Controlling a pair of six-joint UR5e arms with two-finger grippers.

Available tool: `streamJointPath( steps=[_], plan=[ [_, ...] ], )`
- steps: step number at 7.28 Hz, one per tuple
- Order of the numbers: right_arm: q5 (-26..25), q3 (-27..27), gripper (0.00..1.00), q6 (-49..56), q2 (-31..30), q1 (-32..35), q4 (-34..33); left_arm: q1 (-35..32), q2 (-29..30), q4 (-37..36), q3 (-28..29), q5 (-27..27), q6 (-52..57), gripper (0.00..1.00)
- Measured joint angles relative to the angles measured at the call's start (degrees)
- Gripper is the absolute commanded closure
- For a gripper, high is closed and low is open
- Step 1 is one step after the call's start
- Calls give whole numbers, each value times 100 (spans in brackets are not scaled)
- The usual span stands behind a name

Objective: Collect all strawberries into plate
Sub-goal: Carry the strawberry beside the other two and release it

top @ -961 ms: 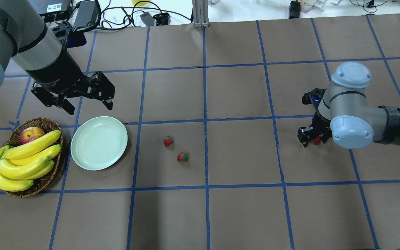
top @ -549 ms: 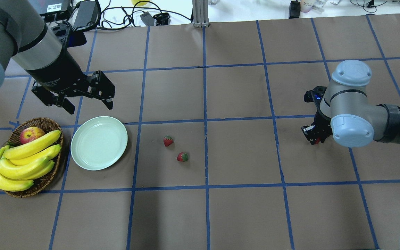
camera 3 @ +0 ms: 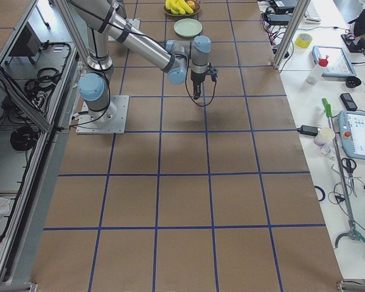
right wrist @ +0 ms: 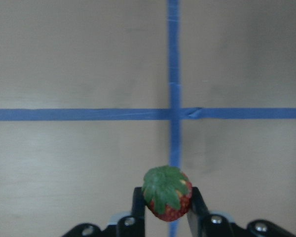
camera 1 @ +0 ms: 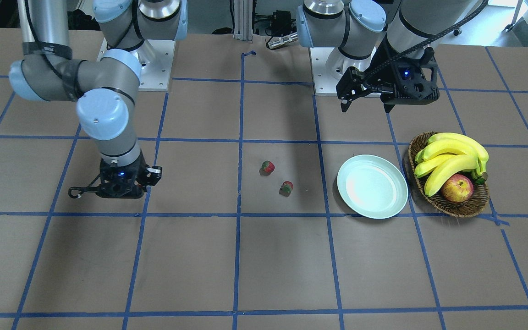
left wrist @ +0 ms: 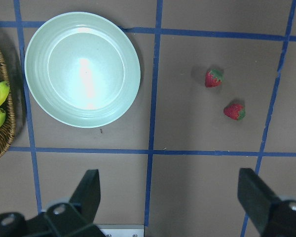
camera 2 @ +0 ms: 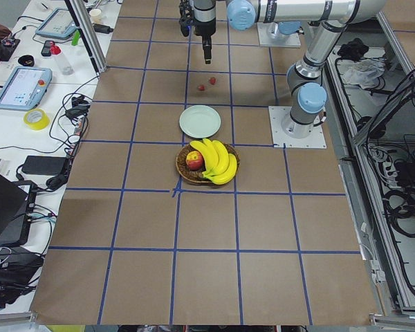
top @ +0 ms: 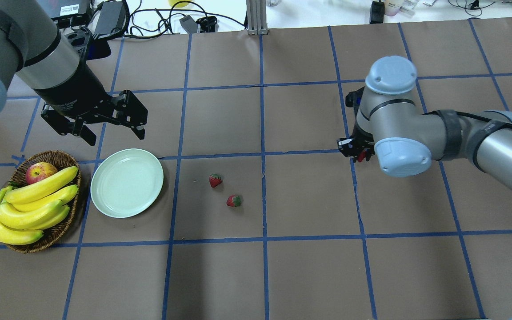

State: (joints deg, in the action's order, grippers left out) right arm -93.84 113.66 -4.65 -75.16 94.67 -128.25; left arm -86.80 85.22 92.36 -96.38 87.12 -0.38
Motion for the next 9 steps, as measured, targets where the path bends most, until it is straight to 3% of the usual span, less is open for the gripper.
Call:
streamJointPath(
  steps=[3,6,8,9],
  plan=[
    [1257,-570,91,-2356,515,1368,-62,-1,6,-3,-1,0,2,0],
    [1599,-1249,95,-3255,1066,2108,-16,-2,1,-12,7,-1,-2,0],
    [1808,-1301,85,-3377,1235,2246,-23,-1,8,-10,2,2,-6,0],
    [1843,-1304,35,-3388,1267,2260,-24,-2,8,-10,5,2,-9,0]
  ],
)
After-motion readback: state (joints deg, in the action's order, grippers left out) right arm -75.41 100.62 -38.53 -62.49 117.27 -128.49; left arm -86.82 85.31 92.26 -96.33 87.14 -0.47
